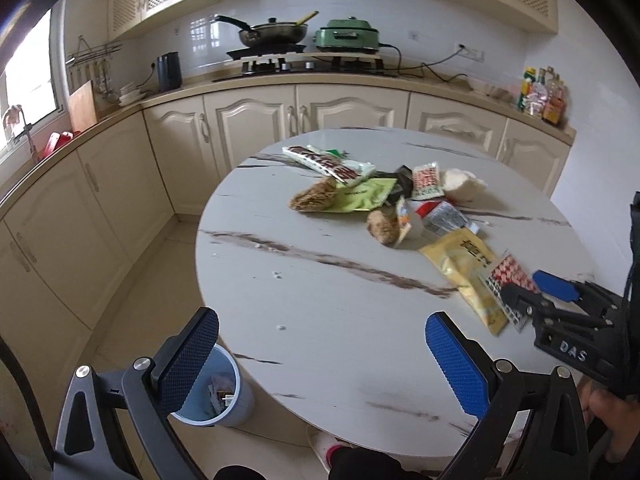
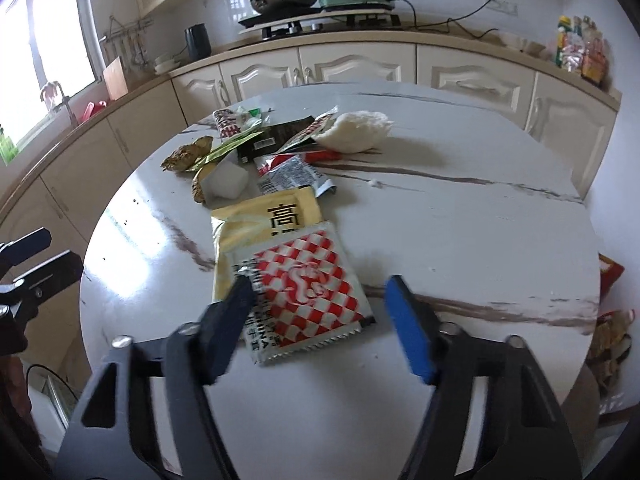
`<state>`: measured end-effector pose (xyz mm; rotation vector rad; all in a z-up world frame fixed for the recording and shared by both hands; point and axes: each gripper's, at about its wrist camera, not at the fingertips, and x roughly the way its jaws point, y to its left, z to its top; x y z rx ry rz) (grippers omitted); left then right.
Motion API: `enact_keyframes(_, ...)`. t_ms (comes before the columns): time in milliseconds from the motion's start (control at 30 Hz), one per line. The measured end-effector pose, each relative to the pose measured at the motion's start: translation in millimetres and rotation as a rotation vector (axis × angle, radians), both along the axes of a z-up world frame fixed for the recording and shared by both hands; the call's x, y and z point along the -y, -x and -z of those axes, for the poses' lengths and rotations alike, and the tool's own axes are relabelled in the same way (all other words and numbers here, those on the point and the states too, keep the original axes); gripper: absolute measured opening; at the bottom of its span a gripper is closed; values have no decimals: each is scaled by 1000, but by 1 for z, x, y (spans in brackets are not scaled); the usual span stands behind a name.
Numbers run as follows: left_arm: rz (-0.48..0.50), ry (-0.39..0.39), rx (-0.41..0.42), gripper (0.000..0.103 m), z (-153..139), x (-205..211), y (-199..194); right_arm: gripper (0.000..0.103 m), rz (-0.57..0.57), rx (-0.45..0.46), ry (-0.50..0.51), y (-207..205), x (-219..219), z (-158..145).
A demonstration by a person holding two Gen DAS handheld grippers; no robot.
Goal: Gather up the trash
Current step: 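Lower the right tool onto the red-checkered packet, then grasp the red-checkered packet with the right tool while the left tool grasps the yellow soup packet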
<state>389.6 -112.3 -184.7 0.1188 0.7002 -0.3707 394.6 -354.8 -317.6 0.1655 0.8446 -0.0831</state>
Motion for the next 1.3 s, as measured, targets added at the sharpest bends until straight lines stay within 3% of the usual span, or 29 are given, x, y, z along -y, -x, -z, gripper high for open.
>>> enact_keyframes(100, 17, -2, -9, 102, 1, 6, 3, 51, -12, 1, 13, 2, 2, 0)
enact_keyframes(133, 22, 0, -15, 102, 0, 8, 3, 44, -15, 4, 21, 2, 1, 0)
enact_keyframes(167, 28, 4, -21, 102, 0, 12, 3, 31, -21, 11, 15, 3, 2, 0)
enact_keyframes(333, 97, 39, -81, 102, -1, 39, -2, 15, -24, 60, -26, 15, 12, -5)
enact_keyframes(433, 134, 49, -117, 102, 2, 62, -7, 6, 2, 92, 7, 22, 21, -13)
enact_keyframes(567, 154, 68, -190, 102, 10, 93, -21, 5, 42, 94, 38, 25, 38, -15)
enact_keyframes(733, 93, 58, -262, 102, 22, 122, -55, 5, 69, 105, 38, 22, 53, -15)
enact_keyframes(867, 67, -5, -232, 102, 26, 150, -63, 5, 64, 107, 26, 19, 60, -13)
enact_keyframes(933, 59, -79, -202, 101, 30, 164, -63, 5, 63, 107, 13, 19, 63, -11)
enact_keyframes(1067, 100, -77, -165, 100, 36, 172, -62, 5, 61, 107, -5, 19, 69, -8)
enact_keyframes(1300, 178, -41, -133, 70, 38, 162, -56, 5, 53, 110, -26, 18, 68, -8)
